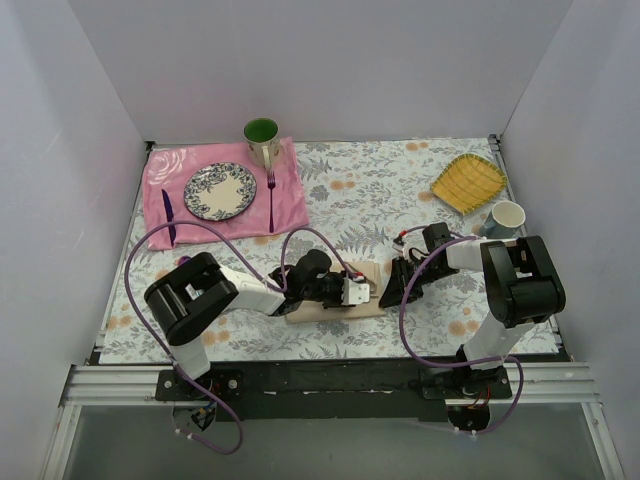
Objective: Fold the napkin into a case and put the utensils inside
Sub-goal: Smooth out the 2/3-rectangle-folded napkin at the center of the board.
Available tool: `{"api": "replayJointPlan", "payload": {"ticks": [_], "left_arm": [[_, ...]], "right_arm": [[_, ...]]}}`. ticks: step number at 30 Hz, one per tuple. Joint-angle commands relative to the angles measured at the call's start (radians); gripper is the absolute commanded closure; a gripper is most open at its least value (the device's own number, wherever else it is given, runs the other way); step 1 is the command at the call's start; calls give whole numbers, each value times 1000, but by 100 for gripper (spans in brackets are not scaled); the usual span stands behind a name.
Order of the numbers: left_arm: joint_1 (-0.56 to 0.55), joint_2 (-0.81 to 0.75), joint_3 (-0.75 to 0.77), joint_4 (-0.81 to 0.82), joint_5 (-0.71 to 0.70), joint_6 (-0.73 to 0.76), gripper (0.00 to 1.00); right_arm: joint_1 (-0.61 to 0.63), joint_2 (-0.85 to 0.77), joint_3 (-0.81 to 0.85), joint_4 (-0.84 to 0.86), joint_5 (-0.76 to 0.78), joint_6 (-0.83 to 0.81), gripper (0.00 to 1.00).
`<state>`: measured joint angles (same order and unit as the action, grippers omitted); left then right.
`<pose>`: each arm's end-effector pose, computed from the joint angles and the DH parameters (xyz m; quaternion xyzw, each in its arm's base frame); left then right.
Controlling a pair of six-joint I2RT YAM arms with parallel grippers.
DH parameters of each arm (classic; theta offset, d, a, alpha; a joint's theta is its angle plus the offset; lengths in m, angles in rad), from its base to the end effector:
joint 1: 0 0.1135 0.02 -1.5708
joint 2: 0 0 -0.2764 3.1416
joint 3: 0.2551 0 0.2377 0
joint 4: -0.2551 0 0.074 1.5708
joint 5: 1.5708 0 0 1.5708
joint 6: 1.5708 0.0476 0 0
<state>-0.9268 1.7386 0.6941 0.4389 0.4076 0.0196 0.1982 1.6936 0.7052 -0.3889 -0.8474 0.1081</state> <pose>0.1832 -0.2755 0.1503 0.4789 0.7293 -0.3603 0.3300 0.2388 0.0844 0.1252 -0.0805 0.9046 0.4179 0.0246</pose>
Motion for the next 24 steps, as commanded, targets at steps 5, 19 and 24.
{"api": "replayJointPlan", "payload": {"ticks": [5, 19, 24], "left_arm": [[0, 1, 36, 26, -59, -12, 70], [2, 44, 76, 35, -35, -12, 100], [0, 47, 87, 57, -30, -47, 100]], "right_arm": [[1, 11, 0, -2, 57, -11, 73], [1, 23, 4, 2, 48, -1, 73], [1, 34, 13, -2, 48, -1, 73]]}}
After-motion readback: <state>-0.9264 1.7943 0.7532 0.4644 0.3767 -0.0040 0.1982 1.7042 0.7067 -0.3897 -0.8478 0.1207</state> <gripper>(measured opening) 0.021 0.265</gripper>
